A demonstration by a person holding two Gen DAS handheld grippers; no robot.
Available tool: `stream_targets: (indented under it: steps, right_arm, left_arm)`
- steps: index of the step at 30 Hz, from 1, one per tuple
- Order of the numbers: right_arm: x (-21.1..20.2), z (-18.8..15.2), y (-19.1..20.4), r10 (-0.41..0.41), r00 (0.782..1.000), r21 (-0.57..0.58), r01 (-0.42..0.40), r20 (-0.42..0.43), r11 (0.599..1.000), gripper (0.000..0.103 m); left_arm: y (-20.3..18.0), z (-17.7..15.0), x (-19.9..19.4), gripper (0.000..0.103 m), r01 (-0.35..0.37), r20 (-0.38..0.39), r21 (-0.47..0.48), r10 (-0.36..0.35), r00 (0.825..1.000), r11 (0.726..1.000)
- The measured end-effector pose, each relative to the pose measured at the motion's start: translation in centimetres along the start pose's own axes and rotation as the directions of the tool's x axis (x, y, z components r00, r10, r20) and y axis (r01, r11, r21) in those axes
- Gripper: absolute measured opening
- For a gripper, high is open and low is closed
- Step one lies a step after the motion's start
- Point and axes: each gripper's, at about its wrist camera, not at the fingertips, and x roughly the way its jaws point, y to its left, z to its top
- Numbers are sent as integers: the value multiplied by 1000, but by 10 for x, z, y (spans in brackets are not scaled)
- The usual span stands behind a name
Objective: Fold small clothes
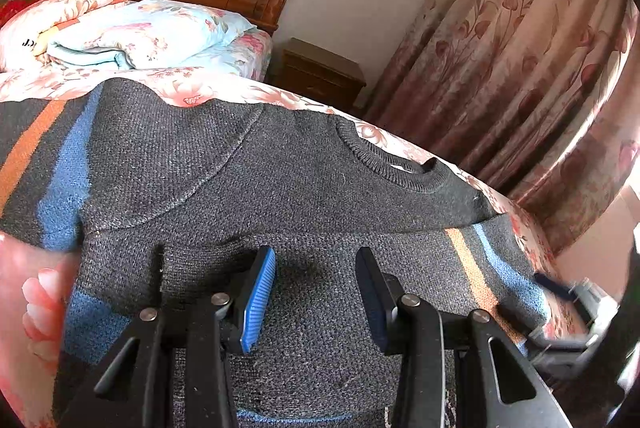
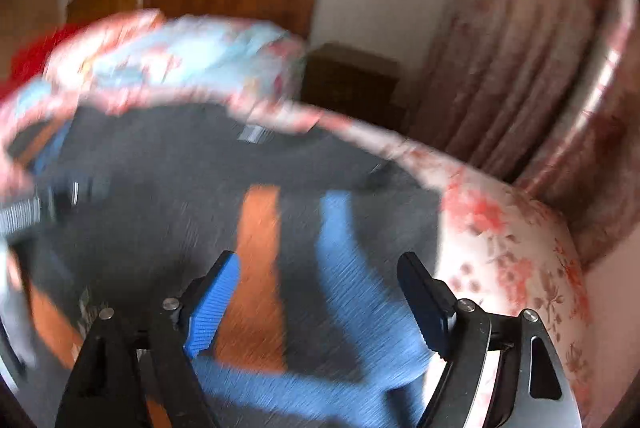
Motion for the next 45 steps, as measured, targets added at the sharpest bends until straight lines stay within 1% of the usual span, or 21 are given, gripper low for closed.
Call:
stream_targets:
  steps: [2, 3, 5, 8, 10, 11, 13, 19, 22, 25, 28, 30, 32, 34, 36, 38, 39, 40, 42, 43, 45]
  right_arm:
    - [13, -15, -2, 12, 999, 19, -11, -53, 1000, 103]
    - [12, -20, -10, 47, 999, 75, -45, -25, 996, 103]
    - [13, -24, -22, 67, 997, 121, -62, -40, 991, 103]
    - [-7, -26, -17, 28, 1000, 121, -27, -5, 992, 103]
    - [-21, -34, -10, 60, 998, 109, -63, 32, 992, 103]
    - [-20, -36, -6, 64, 998, 100, -66, 25, 993, 103]
    - [-6, -47, 1, 59, 997, 78, -55, -44, 995, 103]
    - [-10, -53, 1, 45, 996, 111, -36, -80, 993, 103]
    - [-20, -73, 10, 69, 994, 105, -60, -84, 993, 103]
    - [-22, -82, 1, 95, 989, 153, -76, -114, 985, 103]
    - [-35, -86, -4, 41, 989, 174, -16, -142, 985, 103]
    - [-42, -75, 0, 44, 995, 174, -27, -92, 984, 103]
    - [-44, -60, 8, 63, 997, 175, -55, -36, 983, 103]
    - [-43, -41, 21, 59, 997, 145, -65, 42, 987, 103]
    - [-32, -30, 33, 36, 998, 126, -42, 51, 991, 103]
    - [-13, -28, 38, 24, 1000, 122, -26, 21, 992, 103]
    - [-2, -32, 38, 24, 1000, 122, -22, -19, 992, 103]
    - [-9, -31, 38, 37, 999, 137, -36, -6, 990, 103]
    - [-9, -32, 25, 56, 998, 186, -56, 10, 981, 103]
    - [-6, -33, 20, 67, 998, 207, -66, 3, 976, 103]
    - [-5, -34, 16, 70, 998, 229, -69, 3, 971, 103]
  left_arm:
    - [0, 0, 0, 42, 1, 0, -1, -1, 1000, 1000]
    - [0, 0, 0, 42, 2, 0, -1, -2, 1000, 1000]
    - [1, 0, 0, 42, 2, 0, -1, -2, 1000, 1000]
    - [0, 0, 0, 42, 2, 0, -2, -2, 1000, 1000]
    - [0, 0, -1, 42, -1, 0, 0, 1, 1000, 1000]
    - [0, 0, -1, 42, -4, 0, 2, 4, 1000, 1000]
    - [-1, -1, -1, 42, -10, 1, 8, 10, 1000, 1000]
    - [-2, -1, 0, 42, -13, -1, 8, 13, 1000, 1000]
    - [-3, 0, 1, 42, -14, -1, 9, 14, 1000, 1000]
    - [-3, -1, 1, 42, -15, -1, 8, 15, 1000, 1000]
    - [-3, -1, 0, 42, -10, 0, 6, 10, 1000, 1000]
    - [0, -1, -2, 42, 7, 0, -7, -7, 1000, 1000]
    - [10, 0, -9, 42, 77, 2, -55, -77, 997, 996]
    - [36, 2, -26, 42, 158, 39, -169, -153, 987, 973]
    - [73, 2, -48, 42, 194, 107, -282, -170, 980, 940]
    - [119, 2, -72, 42, 181, 171, -379, -123, 978, 907]
    - [142, 2, -82, 42, 166, 193, -426, -90, 977, 889]
    - [179, 2, -97, 42, 143, 223, -500, -33, 974, 854]
    - [228, 0, -112, 42, 105, 238, -597, 50, 970, 795]
    - [257, -3, -120, 41, 95, 239, -660, 89, 967, 745]
    - [303, -9, -130, 41, 114, 252, -755, 124, 960, 645]
